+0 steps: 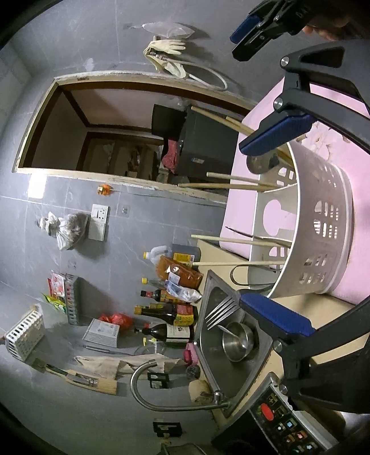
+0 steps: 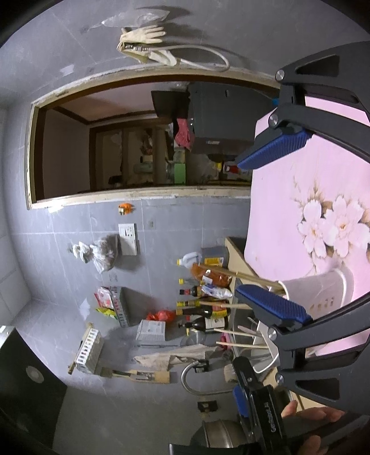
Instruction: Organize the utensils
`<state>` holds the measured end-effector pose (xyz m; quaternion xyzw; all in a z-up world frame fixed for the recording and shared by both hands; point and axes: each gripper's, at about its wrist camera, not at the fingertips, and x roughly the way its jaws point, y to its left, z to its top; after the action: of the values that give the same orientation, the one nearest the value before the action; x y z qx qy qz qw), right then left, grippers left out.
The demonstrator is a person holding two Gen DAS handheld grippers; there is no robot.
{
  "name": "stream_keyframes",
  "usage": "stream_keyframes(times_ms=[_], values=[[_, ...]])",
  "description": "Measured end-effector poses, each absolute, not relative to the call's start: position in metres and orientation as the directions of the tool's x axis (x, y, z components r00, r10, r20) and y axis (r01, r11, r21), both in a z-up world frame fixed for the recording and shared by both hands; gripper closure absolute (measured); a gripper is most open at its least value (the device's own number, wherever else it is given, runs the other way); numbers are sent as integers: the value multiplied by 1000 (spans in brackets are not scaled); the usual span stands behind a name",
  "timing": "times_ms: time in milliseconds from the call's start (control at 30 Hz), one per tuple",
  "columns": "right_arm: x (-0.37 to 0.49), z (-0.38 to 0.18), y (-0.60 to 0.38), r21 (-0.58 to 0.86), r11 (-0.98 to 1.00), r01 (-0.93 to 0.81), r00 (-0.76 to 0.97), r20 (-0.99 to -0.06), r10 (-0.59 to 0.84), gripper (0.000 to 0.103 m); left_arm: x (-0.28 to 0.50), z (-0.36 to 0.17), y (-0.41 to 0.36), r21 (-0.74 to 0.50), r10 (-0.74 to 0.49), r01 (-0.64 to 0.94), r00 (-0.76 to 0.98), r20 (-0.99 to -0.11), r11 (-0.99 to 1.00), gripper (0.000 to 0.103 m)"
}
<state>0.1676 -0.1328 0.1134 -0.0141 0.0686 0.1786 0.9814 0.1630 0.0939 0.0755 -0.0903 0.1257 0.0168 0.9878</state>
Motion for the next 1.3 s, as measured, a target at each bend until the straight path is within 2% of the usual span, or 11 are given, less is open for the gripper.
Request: stream_keyframes(times_ms=[233, 933, 1300], values=[[158, 116, -155, 16, 948, -317, 937, -148, 316, 0, 152, 75, 94, -211, -4, -50, 969, -248, 976, 4], [107, 108, -189, -11, 974, -227, 957, -187, 221, 0, 103, 63, 69, -203, -54, -2, 961, -271, 979, 3], [69, 100, -191, -61, 983, -173, 969, -190, 159, 0, 69, 49, 61, -193, -40, -13, 962, -270, 981, 3]])
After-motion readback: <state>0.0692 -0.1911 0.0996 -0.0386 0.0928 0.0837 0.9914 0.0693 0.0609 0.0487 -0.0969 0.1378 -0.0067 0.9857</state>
